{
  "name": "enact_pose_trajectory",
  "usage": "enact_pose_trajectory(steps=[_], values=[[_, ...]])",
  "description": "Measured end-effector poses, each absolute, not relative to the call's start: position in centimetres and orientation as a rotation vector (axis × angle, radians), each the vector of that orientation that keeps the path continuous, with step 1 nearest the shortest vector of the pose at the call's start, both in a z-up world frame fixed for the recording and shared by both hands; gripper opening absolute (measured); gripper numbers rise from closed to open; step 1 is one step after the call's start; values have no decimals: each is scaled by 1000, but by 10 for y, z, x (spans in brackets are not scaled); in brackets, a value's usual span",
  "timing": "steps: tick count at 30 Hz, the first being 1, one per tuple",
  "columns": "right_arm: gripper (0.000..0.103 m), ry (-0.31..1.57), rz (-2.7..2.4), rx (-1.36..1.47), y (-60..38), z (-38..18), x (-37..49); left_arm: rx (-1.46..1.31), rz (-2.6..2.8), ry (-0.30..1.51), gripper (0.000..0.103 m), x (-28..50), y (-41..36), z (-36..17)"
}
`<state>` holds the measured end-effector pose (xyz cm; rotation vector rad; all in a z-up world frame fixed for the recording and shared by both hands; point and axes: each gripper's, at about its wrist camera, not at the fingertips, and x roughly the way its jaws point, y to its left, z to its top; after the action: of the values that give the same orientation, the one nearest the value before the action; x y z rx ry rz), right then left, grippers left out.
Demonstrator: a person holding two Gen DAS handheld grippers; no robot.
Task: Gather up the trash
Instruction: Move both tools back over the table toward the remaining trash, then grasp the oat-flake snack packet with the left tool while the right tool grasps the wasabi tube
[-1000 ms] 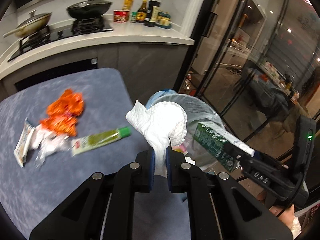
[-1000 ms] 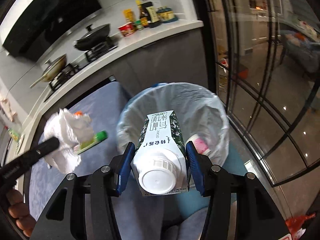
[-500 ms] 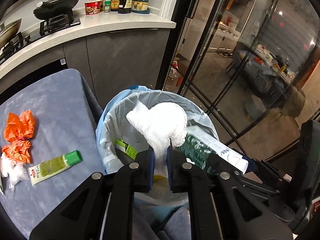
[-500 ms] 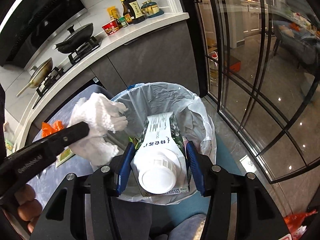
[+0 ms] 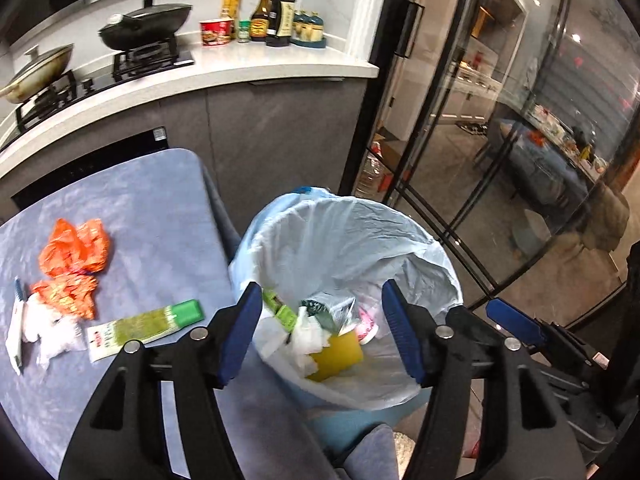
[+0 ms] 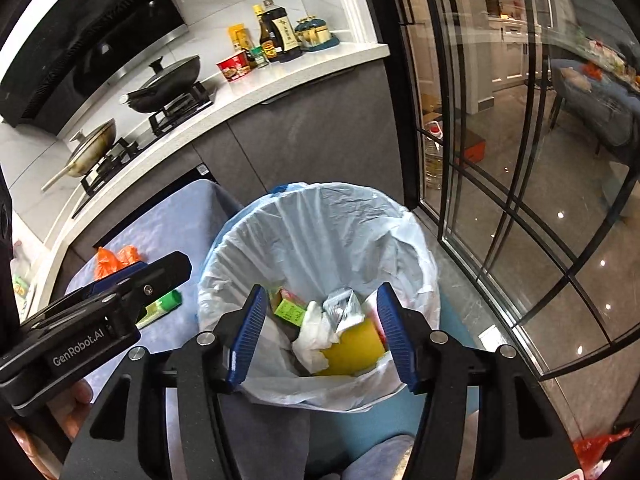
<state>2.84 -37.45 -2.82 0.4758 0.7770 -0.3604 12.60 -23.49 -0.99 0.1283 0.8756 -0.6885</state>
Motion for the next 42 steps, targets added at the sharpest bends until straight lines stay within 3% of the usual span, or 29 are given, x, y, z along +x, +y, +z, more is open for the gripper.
enact_pose_trajectory(steps=[14,25,28,42], values=[[59,798,-234,388,-296,-14,41,70,-498,878,60,121,-124,-8],[59,864,-120,326,-220,-27,69,20,-328,925,60,122,-24,-31],[59,884,-94,308,-203,-35,78,-2,-289,939,67,125,2,-39],[59,931,-55,282,-166,-49,113,-33,-140,961,67,164,83,-73]])
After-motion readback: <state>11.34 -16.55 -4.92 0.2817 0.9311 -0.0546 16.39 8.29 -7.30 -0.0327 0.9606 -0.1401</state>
